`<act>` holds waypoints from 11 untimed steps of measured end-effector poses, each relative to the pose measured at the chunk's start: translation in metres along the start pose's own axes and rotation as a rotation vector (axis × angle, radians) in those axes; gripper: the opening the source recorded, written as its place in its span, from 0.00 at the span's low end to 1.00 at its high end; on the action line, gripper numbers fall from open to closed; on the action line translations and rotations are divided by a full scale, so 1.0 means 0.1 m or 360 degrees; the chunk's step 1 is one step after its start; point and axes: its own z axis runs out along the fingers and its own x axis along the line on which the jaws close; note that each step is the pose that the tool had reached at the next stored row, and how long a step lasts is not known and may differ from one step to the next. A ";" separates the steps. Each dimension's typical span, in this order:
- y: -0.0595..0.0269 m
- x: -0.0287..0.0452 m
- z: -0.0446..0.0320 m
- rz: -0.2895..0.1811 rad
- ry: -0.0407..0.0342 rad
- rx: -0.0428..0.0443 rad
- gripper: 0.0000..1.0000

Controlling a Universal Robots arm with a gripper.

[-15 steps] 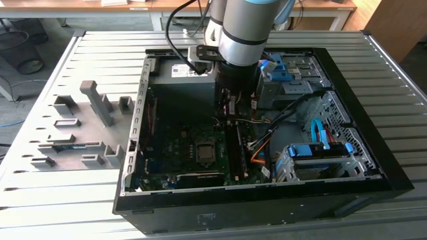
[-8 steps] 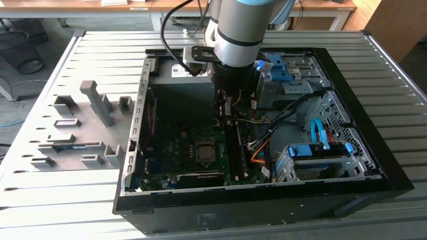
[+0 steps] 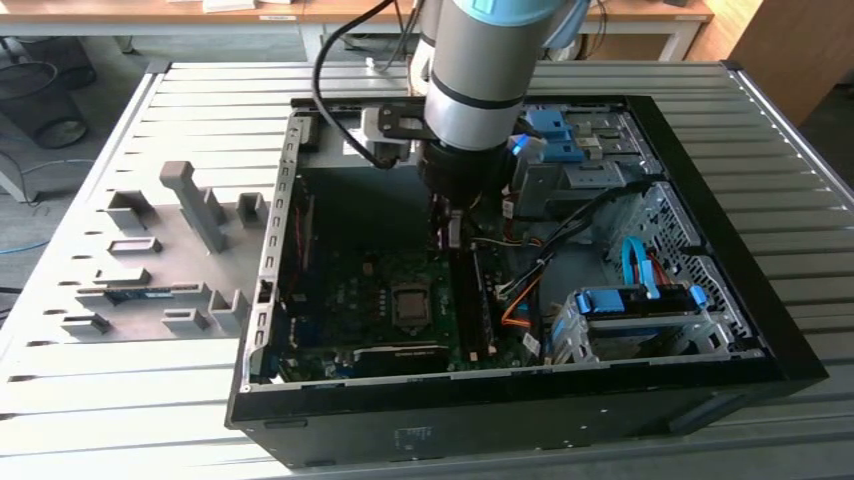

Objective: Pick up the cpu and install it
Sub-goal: 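Install the first cpu locking lever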

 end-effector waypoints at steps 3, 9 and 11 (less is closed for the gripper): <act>0.005 0.080 0.000 -0.0002 0.0001 0.0000 0.10; 0.015 0.272 0.004 -0.0004 0.0000 0.0000 0.10; 0.015 0.338 0.006 -0.0005 0.0001 0.0000 0.10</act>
